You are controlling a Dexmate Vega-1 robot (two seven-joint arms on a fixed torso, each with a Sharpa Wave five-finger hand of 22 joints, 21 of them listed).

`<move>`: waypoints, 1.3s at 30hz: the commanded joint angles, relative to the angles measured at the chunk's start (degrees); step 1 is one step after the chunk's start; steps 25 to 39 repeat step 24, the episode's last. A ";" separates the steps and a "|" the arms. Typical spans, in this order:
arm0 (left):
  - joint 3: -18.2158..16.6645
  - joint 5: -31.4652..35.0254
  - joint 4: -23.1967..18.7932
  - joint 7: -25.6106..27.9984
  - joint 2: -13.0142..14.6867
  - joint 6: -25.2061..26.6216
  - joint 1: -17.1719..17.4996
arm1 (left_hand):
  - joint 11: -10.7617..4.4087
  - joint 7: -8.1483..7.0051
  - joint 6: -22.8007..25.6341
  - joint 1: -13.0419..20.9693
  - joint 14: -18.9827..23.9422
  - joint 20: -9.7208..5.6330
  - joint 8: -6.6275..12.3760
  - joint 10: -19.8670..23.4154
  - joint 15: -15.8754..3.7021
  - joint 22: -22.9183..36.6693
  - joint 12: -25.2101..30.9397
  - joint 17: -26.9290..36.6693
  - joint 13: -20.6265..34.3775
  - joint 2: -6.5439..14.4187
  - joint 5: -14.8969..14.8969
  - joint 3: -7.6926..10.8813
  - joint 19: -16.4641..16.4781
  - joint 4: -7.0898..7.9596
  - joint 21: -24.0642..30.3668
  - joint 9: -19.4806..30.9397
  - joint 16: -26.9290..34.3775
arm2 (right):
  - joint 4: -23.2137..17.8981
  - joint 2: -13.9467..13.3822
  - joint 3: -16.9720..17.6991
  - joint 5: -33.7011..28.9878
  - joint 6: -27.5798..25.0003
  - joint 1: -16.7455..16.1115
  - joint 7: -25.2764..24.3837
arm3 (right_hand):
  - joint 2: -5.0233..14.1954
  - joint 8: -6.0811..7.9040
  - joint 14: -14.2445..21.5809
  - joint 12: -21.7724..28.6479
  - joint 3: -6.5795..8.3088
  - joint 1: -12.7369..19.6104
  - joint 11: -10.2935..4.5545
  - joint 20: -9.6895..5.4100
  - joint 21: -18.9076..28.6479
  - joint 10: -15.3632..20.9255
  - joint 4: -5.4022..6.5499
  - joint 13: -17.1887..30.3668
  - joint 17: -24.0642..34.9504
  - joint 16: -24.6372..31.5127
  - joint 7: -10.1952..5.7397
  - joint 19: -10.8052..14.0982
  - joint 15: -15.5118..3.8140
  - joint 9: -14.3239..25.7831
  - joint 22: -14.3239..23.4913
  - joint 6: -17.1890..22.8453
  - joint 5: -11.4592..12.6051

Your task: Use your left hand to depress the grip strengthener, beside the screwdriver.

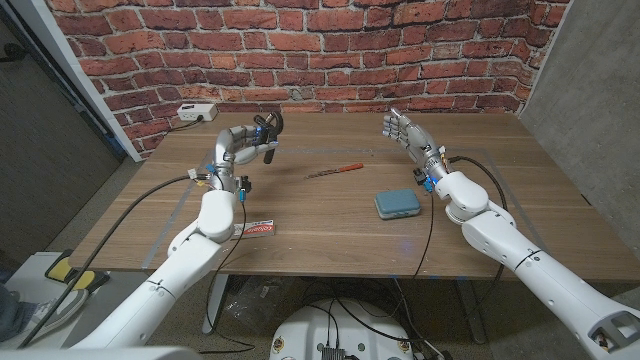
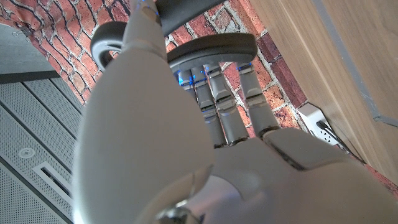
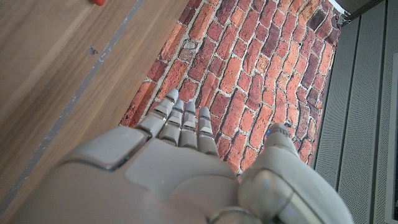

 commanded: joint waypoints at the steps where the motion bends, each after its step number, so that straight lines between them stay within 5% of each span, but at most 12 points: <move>1: -1.43 -1.39 -2.07 -0.07 0.72 1.49 1.46 | -8.96 -3.71 17.04 4.22 8.73 -13.84 4.92 9.47 -11.37 0.18 0.32 2.14 0.53 3.97 7.06 16.14 13.98 -2.66 0.58 -0.04 0.00 | -0.05 0.59 -0.35 -0.72 0.25 0.38 -0.53 | -0.26 0.04 0.39 -0.21 -0.06 0.63 0.10 0.08 -0.03 0.06 -0.28 0.27 0.22 -0.16 0.34 0.60 -0.11 0.24 0.12 -0.06 0.12; 39: -2.12 -2.90 -1.49 -2.25 1.69 0.29 1.48 | -8.92 -4.00 16.11 4.38 8.46 -13.88 4.82 8.88 -11.37 -0.11 -0.21 2.00 2.08 3.96 6.30 16.63 13.45 -2.40 1.53 0.23 -0.35 | -0.69 0.86 -1.09 -1.49 -0.71 0.98 -0.76 | -0.24 0.07 0.37 -0.22 -0.06 0.75 0.11 -0.02 -0.06 0.06 -0.27 0.27 0.23 -0.16 0.41 0.70 -0.20 0.24 0.10 0.00 0.12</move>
